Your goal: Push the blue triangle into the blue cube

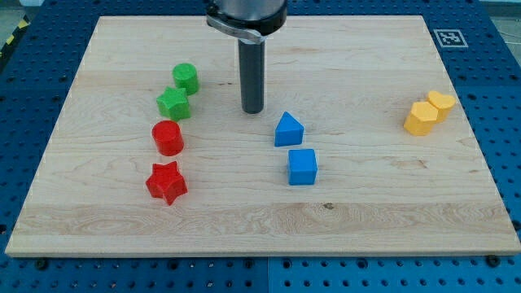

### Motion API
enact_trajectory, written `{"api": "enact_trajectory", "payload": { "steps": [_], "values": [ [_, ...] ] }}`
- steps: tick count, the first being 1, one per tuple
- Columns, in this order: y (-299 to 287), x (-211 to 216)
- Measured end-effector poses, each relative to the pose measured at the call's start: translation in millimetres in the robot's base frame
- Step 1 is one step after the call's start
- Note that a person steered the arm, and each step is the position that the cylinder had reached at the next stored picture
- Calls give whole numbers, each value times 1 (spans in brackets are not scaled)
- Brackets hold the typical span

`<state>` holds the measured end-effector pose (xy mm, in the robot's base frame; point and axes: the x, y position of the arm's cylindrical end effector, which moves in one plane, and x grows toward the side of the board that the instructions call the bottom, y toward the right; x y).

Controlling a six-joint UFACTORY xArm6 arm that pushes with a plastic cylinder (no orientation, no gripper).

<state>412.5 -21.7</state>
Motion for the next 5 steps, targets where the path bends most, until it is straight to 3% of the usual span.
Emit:
{"api": "enact_trajectory", "payload": {
  "steps": [5],
  "values": [
    [10,30]
  ]
}}
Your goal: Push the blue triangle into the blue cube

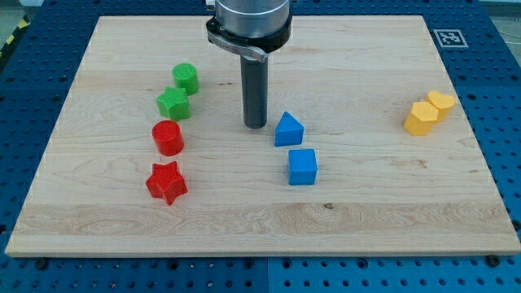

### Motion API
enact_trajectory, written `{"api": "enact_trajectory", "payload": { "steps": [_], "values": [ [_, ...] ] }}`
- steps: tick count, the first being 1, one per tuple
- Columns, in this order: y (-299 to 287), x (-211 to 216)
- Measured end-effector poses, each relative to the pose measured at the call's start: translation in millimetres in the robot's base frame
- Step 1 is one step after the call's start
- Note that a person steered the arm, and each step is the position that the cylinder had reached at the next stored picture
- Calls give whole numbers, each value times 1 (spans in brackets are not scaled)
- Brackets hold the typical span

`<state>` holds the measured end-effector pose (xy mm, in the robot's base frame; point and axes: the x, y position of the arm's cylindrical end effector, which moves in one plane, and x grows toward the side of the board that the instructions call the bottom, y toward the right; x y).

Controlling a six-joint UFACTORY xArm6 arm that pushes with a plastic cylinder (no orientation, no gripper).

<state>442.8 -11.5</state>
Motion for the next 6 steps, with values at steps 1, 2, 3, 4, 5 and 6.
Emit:
{"api": "enact_trajectory", "payload": {
  "steps": [1,2,3,4,5,6],
  "values": [
    [5,1],
    [7,1],
    [8,1],
    [18,1],
    [27,1],
    [34,1]
  ]
}}
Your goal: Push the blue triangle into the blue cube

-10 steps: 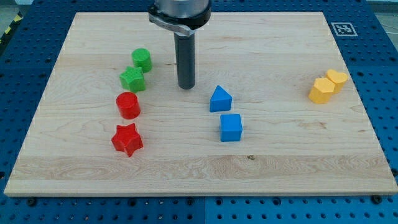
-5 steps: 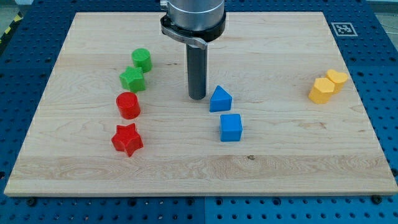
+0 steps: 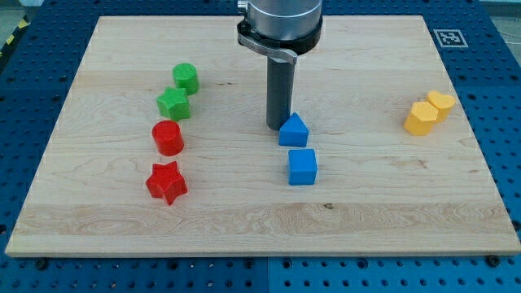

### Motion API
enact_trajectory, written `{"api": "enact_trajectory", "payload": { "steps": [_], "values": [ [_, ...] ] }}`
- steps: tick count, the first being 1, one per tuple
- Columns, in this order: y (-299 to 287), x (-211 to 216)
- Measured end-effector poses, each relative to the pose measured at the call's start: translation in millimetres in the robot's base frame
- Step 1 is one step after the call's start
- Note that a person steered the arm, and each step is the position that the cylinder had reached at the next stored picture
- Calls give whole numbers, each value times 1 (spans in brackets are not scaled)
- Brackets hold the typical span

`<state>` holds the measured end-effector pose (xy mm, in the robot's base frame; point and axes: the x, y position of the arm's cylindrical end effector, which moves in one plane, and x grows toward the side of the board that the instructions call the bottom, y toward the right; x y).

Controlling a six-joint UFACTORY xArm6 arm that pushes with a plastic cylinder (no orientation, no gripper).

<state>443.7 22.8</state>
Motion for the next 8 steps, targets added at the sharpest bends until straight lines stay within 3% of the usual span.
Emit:
{"api": "enact_trajectory", "payload": {
  "steps": [7,8],
  "values": [
    [4,22],
    [-2,10]
  ]
}}
